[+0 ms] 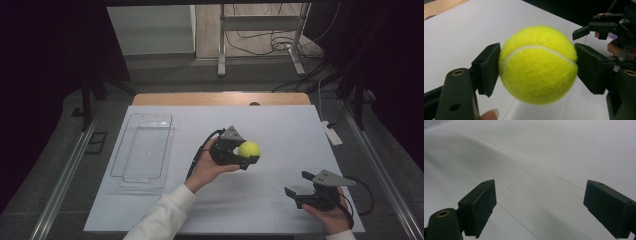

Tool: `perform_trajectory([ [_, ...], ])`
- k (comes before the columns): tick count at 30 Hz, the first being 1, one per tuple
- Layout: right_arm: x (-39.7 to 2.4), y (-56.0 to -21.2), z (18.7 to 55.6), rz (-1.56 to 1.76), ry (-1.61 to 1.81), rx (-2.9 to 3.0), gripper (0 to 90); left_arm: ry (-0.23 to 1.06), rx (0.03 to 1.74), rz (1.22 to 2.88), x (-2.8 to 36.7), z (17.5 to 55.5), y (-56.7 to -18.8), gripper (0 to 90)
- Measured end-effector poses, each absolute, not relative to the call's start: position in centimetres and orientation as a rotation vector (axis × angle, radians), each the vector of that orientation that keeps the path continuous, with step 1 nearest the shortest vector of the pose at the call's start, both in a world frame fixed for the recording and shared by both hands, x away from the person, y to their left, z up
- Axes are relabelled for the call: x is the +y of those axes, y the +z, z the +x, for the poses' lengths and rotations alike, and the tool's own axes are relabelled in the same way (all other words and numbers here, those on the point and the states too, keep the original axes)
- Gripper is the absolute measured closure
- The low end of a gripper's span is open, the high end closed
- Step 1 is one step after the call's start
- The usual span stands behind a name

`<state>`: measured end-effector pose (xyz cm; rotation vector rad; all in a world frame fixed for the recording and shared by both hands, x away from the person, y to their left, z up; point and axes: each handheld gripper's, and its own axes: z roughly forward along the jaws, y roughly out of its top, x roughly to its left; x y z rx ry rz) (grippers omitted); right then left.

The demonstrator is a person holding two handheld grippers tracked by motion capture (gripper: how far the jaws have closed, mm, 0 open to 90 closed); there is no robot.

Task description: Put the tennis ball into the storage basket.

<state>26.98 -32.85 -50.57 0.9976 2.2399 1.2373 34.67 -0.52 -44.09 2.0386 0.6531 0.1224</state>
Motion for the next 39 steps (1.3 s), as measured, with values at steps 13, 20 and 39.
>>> perform_trajectory([
  [13,-32.8,-50.6,26.9,1.000,1.236,2.236,11.6,0.132,0.670,2.023,0.6,34.4,-44.1,26.9],
  [20,-32.8,-50.6,26.9,1.003,1.235,2.232,11.6,0.138,0.675,2.012,1.4,34.3,-44.1,26.9],
  [39,-32.7,-50.4,26.7,0.998,1.248,2.228,11.6,0.149,0.681,2.002,2.4,34.2,-44.0,26.9],
])
